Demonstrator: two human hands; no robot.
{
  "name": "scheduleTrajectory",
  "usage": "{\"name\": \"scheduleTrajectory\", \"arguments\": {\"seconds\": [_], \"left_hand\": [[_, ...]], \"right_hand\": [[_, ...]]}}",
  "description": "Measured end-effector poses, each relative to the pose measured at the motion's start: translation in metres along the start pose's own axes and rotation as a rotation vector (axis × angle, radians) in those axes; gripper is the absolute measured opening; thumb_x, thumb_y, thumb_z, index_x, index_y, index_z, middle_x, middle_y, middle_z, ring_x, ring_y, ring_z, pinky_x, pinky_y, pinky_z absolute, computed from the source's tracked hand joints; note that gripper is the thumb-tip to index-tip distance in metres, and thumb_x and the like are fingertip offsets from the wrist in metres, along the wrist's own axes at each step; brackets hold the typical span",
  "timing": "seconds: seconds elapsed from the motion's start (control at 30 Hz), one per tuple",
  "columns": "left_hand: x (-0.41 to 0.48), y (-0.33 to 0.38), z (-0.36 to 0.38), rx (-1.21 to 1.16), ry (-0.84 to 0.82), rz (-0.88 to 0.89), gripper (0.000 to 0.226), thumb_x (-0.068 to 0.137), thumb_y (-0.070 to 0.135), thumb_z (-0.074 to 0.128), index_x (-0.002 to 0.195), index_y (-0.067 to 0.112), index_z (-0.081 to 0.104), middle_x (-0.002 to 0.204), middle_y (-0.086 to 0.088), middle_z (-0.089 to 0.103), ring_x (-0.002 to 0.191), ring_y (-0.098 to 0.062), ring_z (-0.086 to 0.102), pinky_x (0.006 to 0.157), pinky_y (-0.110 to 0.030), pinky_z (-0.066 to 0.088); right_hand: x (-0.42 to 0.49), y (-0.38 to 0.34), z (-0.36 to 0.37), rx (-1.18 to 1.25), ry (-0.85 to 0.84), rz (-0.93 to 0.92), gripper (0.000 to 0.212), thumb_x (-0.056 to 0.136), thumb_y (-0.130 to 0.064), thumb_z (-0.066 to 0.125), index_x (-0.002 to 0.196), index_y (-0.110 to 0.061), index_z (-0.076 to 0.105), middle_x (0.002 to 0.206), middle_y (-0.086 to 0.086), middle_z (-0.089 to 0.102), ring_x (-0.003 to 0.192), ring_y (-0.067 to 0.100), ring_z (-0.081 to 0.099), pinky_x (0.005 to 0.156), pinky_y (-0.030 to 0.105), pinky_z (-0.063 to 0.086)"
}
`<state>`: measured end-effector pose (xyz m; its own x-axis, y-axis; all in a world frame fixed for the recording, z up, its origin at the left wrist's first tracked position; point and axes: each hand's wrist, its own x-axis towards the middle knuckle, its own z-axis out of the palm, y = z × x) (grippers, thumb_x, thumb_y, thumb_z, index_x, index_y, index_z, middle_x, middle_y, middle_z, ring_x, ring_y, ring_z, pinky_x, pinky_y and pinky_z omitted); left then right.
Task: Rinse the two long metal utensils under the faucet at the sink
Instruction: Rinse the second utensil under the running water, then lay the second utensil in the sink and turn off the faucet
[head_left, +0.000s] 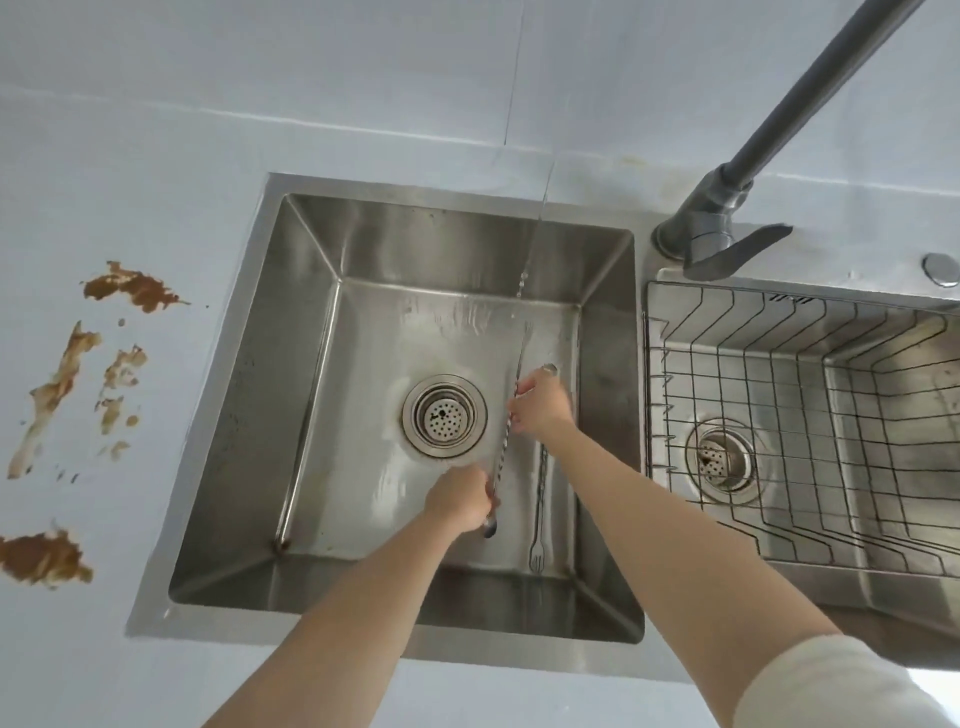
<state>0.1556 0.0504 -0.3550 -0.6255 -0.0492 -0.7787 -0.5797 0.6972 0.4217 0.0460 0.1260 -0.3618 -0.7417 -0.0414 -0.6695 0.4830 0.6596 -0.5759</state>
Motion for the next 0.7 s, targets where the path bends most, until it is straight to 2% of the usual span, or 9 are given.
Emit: {"name": "scheduleTrajectory", "arguments": {"seconds": [0.1,0.17,0.23,0.3,0.33,0.43,0.5,0.63,0.7], "left_hand": [[0.012,-0.004,0.011,0.097,-0.105,-0.055,0.018,0.081,-0.002,0.057,0.095,0.002,0.067,0.103,-0.014,0.069,0.101,-0.029,0.063,0.080,-0.032,0.048],[0.018,-0.005,0.017,0.157,-0.147,-0.073,0.011,0.082,0.003,0.059,0.071,0.006,0.061,0.076,-0.009,0.062,0.092,-0.027,0.062,0.076,-0.035,0.048],[0.023,-0.006,0.024,0.201,-0.159,-0.087,0.034,0.087,0.014,0.058,0.055,0.013,0.046,0.060,-0.001,0.048,0.083,-0.024,0.056,0.070,-0.031,0.042],[0.024,-0.005,0.026,0.238,-0.157,-0.058,0.027,0.089,0.023,0.055,0.065,0.010,0.054,0.070,-0.004,0.057,0.088,-0.025,0.059,0.075,-0.033,0.044],[0.025,-0.004,0.027,0.259,-0.156,-0.043,0.020,0.090,0.024,0.055,0.082,0.007,0.060,0.087,-0.009,0.064,0.096,-0.027,0.060,0.081,-0.035,0.047],[0.026,0.000,0.029,0.341,-0.137,-0.020,0.026,0.091,0.021,0.053,0.112,0.006,0.057,0.118,-0.012,0.061,0.110,-0.029,0.058,0.092,-0.037,0.048],[0.025,0.002,0.031,0.397,-0.129,-0.013,0.024,0.091,0.016,0.051,0.112,0.007,0.057,0.119,-0.012,0.062,0.111,-0.029,0.058,0.093,-0.037,0.048],[0.015,0.004,0.026,0.418,-0.117,0.026,0.025,0.094,0.016,0.044,0.112,0.005,0.057,0.115,-0.012,0.062,0.110,-0.029,0.058,0.091,-0.036,0.048],[0.007,0.009,0.016,0.421,-0.092,0.057,0.028,0.095,0.020,0.042,0.113,0.004,0.057,0.108,-0.012,0.062,0.110,-0.031,0.058,0.091,-0.037,0.048]], "right_hand": [[0.010,0.019,0.013,-0.081,0.006,0.040,0.031,0.084,-0.001,0.049,0.060,-0.016,0.037,0.075,0.010,0.051,0.071,0.026,0.054,0.074,0.042,0.053],[0.013,0.028,0.020,-0.150,0.024,0.048,0.028,0.085,-0.002,0.046,0.061,-0.014,0.038,0.078,0.012,0.052,0.073,0.030,0.058,0.073,0.044,0.054],[0.013,0.035,0.025,-0.238,0.013,0.030,0.023,0.086,-0.005,0.046,0.065,-0.011,0.040,0.078,0.013,0.054,0.077,0.033,0.062,0.070,0.040,0.053],[0.013,0.039,0.028,-0.336,0.016,0.003,0.032,0.088,-0.006,0.047,0.059,-0.011,0.034,0.063,0.007,0.044,0.071,0.029,0.053,0.054,0.030,0.042],[0.014,0.040,0.029,-0.377,0.023,-0.012,0.037,0.088,-0.006,0.047,0.056,-0.013,0.029,0.059,0.004,0.039,0.070,0.027,0.049,0.049,0.028,0.034],[0.011,0.037,0.031,-0.446,0.026,-0.014,0.039,0.090,-0.006,0.045,0.056,-0.014,0.027,0.069,0.009,0.048,0.073,0.025,0.046,0.058,0.027,0.032],[0.007,0.034,0.030,-0.467,0.018,-0.009,0.040,0.091,-0.007,0.045,0.057,-0.014,0.026,0.079,0.014,0.053,0.076,0.023,0.044,0.062,0.026,0.032],[-0.005,0.025,0.022,-0.397,0.009,0.041,0.038,0.091,-0.013,0.044,0.057,-0.015,0.027,0.062,0.003,0.037,0.063,0.023,0.041,0.048,0.026,0.025],[-0.017,0.013,0.011,-0.323,0.009,0.051,0.028,0.092,-0.017,0.043,0.066,-0.012,0.040,0.069,0.005,0.044,0.062,0.021,0.042,0.050,0.027,0.033]]}}
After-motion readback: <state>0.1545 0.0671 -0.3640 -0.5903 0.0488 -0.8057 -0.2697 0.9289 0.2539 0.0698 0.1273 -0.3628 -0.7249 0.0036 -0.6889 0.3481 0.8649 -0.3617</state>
